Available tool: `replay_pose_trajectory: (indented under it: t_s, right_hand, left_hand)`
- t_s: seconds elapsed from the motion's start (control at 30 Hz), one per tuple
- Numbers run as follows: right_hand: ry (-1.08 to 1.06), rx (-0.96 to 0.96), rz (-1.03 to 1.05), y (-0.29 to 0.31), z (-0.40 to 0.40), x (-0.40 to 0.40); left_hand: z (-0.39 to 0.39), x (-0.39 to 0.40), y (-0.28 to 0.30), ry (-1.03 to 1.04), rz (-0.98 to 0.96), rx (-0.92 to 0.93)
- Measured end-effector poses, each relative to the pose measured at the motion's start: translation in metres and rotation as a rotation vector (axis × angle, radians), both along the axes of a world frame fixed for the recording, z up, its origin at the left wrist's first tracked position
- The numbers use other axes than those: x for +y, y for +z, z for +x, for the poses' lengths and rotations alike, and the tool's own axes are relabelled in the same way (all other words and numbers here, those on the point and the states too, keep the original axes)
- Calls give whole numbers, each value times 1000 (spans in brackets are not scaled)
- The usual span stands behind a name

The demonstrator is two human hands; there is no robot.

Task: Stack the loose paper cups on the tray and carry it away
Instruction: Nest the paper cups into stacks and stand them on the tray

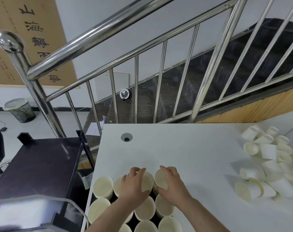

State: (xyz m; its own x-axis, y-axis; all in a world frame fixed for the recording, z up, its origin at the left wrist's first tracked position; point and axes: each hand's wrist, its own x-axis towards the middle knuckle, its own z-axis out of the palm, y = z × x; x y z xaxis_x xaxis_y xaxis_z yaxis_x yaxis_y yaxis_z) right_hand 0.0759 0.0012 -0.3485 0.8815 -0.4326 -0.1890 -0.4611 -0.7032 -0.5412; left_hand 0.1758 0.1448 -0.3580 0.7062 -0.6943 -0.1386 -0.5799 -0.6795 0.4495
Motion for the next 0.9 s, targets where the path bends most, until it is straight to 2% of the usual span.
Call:
replay_pose_trajectory:
  t_s: [0.4, 0.7, 0.9]
  right_hand:
    - [3, 143, -58, -8, 4, -5]
    - [2, 139, -37, -11, 3, -5]
    - [27, 93, -70, 8, -15, -13]
  left_hand:
    - [5, 3, -15, -3, 52, -16]
    - [4, 2, -18, 44, -6, 65]
    - [-11, -7, 1, 36, -32, -10]
